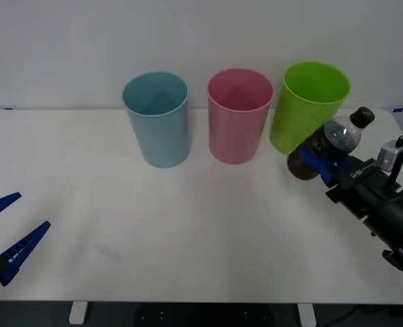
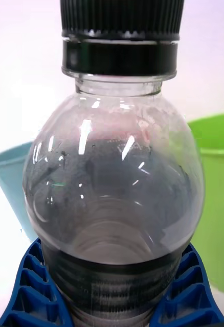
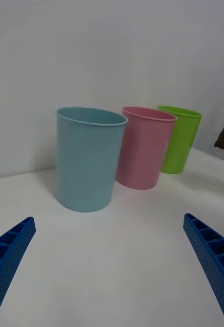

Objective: Grasp the object on the table and drop it into the matching bin: aluminum can to the light blue bin, PET bottle to the pink bin.

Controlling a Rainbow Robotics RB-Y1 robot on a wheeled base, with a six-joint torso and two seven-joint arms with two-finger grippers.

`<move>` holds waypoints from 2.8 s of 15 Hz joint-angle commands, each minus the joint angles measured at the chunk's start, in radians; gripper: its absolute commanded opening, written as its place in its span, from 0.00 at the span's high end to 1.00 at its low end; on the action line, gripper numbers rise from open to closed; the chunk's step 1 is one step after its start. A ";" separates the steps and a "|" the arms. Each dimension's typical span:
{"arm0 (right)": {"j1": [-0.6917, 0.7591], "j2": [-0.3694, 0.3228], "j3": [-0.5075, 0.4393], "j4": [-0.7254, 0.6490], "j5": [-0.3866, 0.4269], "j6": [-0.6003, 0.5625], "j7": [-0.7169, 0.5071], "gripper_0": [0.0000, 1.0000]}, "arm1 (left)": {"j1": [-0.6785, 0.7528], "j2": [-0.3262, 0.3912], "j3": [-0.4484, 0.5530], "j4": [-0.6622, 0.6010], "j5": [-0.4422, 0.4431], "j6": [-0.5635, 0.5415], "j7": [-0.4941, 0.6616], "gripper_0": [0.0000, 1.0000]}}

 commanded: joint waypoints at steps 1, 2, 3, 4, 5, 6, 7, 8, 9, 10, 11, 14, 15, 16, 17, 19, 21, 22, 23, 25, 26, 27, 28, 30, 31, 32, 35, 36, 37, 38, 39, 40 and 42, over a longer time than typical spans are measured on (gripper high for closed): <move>-0.021 -0.033 0.007 -0.071 0.000 -0.002 -0.116 1.00 | 0.000 0.000 0.000 0.000 0.000 0.000 0.000 0.00; -0.038 -0.048 0.009 -0.082 0.000 -0.002 -0.139 1.00 | 0.000 0.000 0.000 0.000 0.000 0.000 0.000 0.00; -0.072 -0.068 0.013 -0.084 0.000 -0.003 -0.147 1.00 | 0.000 0.000 0.000 0.000 0.000 0.000 0.000 0.00; -0.099 -0.087 0.019 -0.082 0.000 -0.003 -0.151 1.00 | 0.000 0.000 0.000 0.000 0.000 0.000 0.000 0.00; -0.119 -0.103 0.021 -0.082 0.000 -0.003 -0.155 1.00 | 0.000 0.000 0.000 0.000 0.000 0.000 0.000 0.00; -0.150 -0.128 0.029 -0.082 0.000 -0.003 -0.162 1.00 | 0.000 0.000 0.000 0.000 0.000 0.000 0.000 0.00; -0.173 -0.151 0.035 -0.081 0.000 -0.003 -0.168 1.00 | 0.000 0.000 0.000 0.000 0.000 0.000 0.000 0.00; -0.194 -0.171 0.044 -0.077 0.000 -0.003 -0.174 1.00 | 0.000 0.000 0.000 0.000 0.000 0.000 0.000 0.00; -0.225 -0.195 0.058 -0.062 0.000 -0.003 -0.179 1.00 | 0.000 0.000 0.000 0.000 0.000 0.000 0.000 0.00; -0.270 -0.223 0.082 -0.033 -0.005 -0.003 -0.181 1.00 | 0.000 0.000 0.000 0.000 0.000 0.000 0.000 0.00; -0.308 -0.238 0.101 -0.002 -0.011 -0.009 -0.181 1.00 | 0.000 0.000 0.000 0.000 0.000 0.000 0.000 0.00; -0.438 -0.255 0.145 0.123 -0.009 -0.032 -0.173 1.00 | 0.000 0.000 0.000 0.000 0.000 0.000 0.000 0.00; -0.475 -0.257 0.161 0.160 -0.005 -0.037 -0.168 1.00 | 0.000 0.000 0.000 0.000 0.000 0.000 0.000 0.00; -0.521 -0.255 0.171 0.205 0.014 -0.043 -0.164 1.00 | 0.000 0.000 0.000 0.000 0.000 0.000 0.000 0.00; -0.553 -0.254 0.180 0.237 0.028 -0.045 -0.162 1.00 | 0.000 0.000 0.000 0.000 0.000 0.000 0.000 0.00; -0.622 -0.248 0.213 0.315 0.040 -0.045 -0.155 1.00 | 0.000 0.000 0.000 0.000 0.000 0.000 0.000 0.00; -0.685 -0.232 0.237 0.389 0.052 -0.045 -0.144 1.00 | 0.000 0.000 0.000 0.000 0.000 0.000 0.000 0.00; -0.713 -0.217 0.237 0.421 0.071 -0.045 -0.138 1.00 | 0.000 0.000 0.000 0.000 0.000 0.000 0.000 0.00; -0.742 -0.199 0.239 0.456 0.095 -0.045 -0.133 1.00 | 0.000 0.000 0.000 0.000 0.000 0.000 0.000 0.00; -0.790 -0.163 0.239 0.524 0.132 -0.045 -0.124 1.00 | 0.000 0.000 0.000 0.000 0.000 0.000 0.000 0.00; -0.817 -0.140 0.237 0.564 0.153 -0.045 -0.116 1.00 | 0.000 0.000 0.000 0.000 0.000 0.000 0.000 0.00; -0.839 -0.125 0.239 0.593 0.169 -0.045 -0.112 1.00 | 0.000 0.000 0.000 0.000 0.000 0.000 0.000 0.00; -0.862 -0.106 0.239 0.627 0.180 -0.043 -0.105 1.00 | 0.000 0.000 0.000 0.000 0.000 0.000 0.000 0.00; -0.892 -0.079 0.237 0.671 0.212 -0.042 -0.096 1.00 | 0.000 0.000 0.000 0.000 0.000 0.000 0.000 0.00; -0.903 -0.071 0.237 0.691 0.216 -0.042 -0.090 1.00 | 0.000 0.000 0.000 0.000 0.000 0.000 0.000 0.00; -0.908 -0.067 0.239 0.697 0.223 -0.040 -0.081 1.00 | 0.000 0.000 0.000 0.000 0.000 0.000 0.000 0.00; -0.908 -0.065 0.237 0.697 0.224 -0.037 -0.066 0.99 | 0.000 0.000 0.000 0.000 0.000 0.000 0.000 0.00; -0.908 -0.065 0.237 0.699 0.223 -0.037 -0.063 0.95 | 0.000 0.000 0.000 0.000 0.000 0.000 0.000 0.00; -0.908 -0.065 0.237 0.697 0.224 -0.034 -0.058 0.48 | 0.000 0.000 0.000 0.000 0.000 0.000 0.000 0.00; -0.908 -0.065 0.239 0.697 0.224 -0.028 -0.053 0.00 | 0.000 0.000 0.000 0.000 0.000 0.000 0.000 0.00; -0.908 -0.065 0.237 0.697 0.223 -0.028 -0.050 0.00 | 0.000 0.000 0.000 0.000 0.000 0.000 0.000 0.00; -0.908 -0.065 0.237 0.697 0.223 -0.028 -0.046 0.00 | 0.000 0.000 0.000 0.000 0.000 0.000 0.000 0.00; -0.906 -0.065 0.234 0.697 0.223 -0.029 -0.041 0.00 | 0.000 0.000 0.000 0.000 0.000 0.000 0.000 0.00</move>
